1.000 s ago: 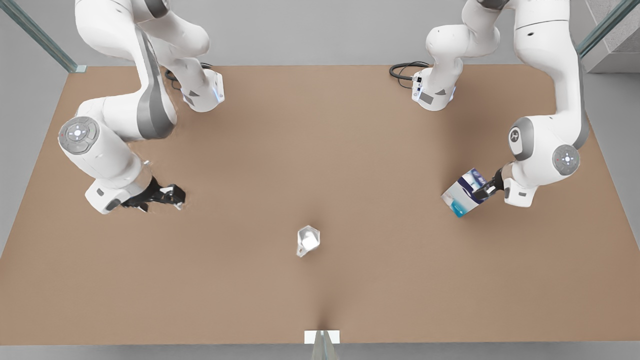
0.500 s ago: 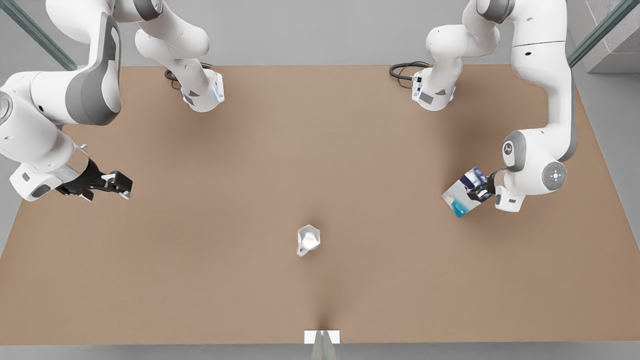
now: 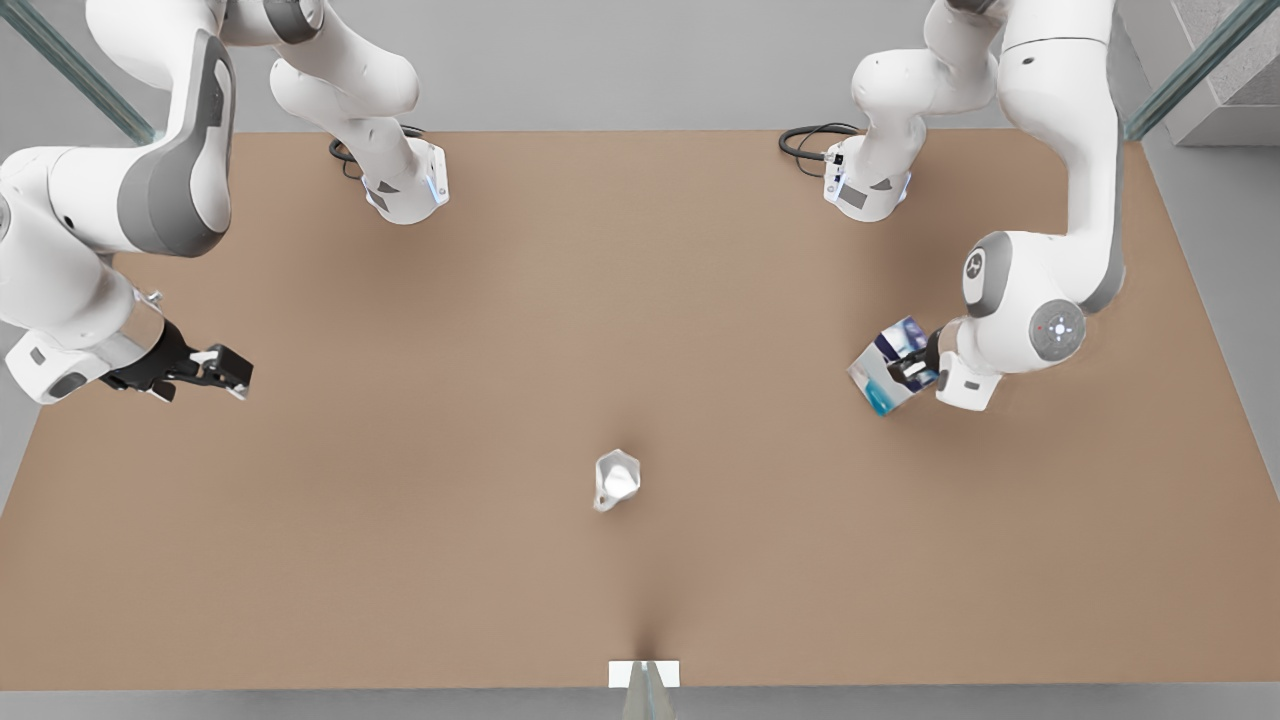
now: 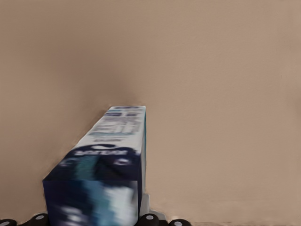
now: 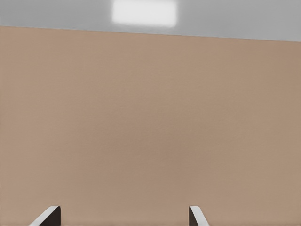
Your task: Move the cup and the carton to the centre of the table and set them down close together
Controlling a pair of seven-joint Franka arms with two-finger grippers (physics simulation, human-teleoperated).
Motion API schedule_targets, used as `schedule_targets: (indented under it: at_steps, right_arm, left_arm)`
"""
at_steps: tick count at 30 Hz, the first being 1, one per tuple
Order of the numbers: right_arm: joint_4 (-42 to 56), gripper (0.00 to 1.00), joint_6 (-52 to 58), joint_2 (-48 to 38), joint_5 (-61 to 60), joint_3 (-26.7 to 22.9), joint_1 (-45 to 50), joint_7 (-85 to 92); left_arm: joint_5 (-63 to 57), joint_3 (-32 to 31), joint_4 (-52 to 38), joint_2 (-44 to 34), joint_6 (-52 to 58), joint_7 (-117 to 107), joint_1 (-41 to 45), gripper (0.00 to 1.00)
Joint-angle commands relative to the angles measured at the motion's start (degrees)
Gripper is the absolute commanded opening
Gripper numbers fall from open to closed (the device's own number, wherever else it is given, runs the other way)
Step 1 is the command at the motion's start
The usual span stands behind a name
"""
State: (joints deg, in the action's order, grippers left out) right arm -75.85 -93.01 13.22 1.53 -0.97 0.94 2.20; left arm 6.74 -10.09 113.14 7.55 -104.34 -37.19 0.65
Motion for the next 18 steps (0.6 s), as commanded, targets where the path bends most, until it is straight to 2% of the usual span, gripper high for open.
schedule_targets:
  at_steps: [1,4,7,9,12,14,18]
  right_arm:
    - [0.00,1.00,-0.06,0.31,-0.03,0.00,0.03,0.00]
    - [0.09,1.00,-0.15,1.37,-0.12,0.00,0.03,-0.26]
    - [0.09,1.00,-0.15,1.37,-0.21,0.00,0.11,-0.26]
    - [0.09,1.00,-0.15,1.37,-0.38,0.00,0.20,-0.26]
    - [0.09,1.00,-0.15,1.45,-0.21,0.00,0.20,-0.35]
    - [0.09,1.00,-0.24,1.63,-0.21,0.00,0.11,-0.35]
    - [0.09,1.00,-0.41,1.80,-0.29,0.00,0.11,-0.35]
  left_arm:
    - [5.39,-1.51,-0.64,0.01,0.71,-1.04,-1.00,0.67]
    - [6.71,-14.25,-8.81,5.46,0.10,-19.23,-0.12,0.67]
    - [6.62,-14.52,-19.01,14.51,-5.35,-35.14,9.72,0.68]
    - [6.10,-14.52,-19.89,16.71,-10.71,-40.68,13.85,0.68]
    - [5.83,-14.43,-20.68,19.26,-13.61,-44.20,17.72,0.68]
    - [5.40,-14.17,-25.34,23.39,-14.75,-46.48,19.39,0.68]
    - [1.61,-14.08,-27.89,26.82,-15.72,-49.56,20.18,0.68]
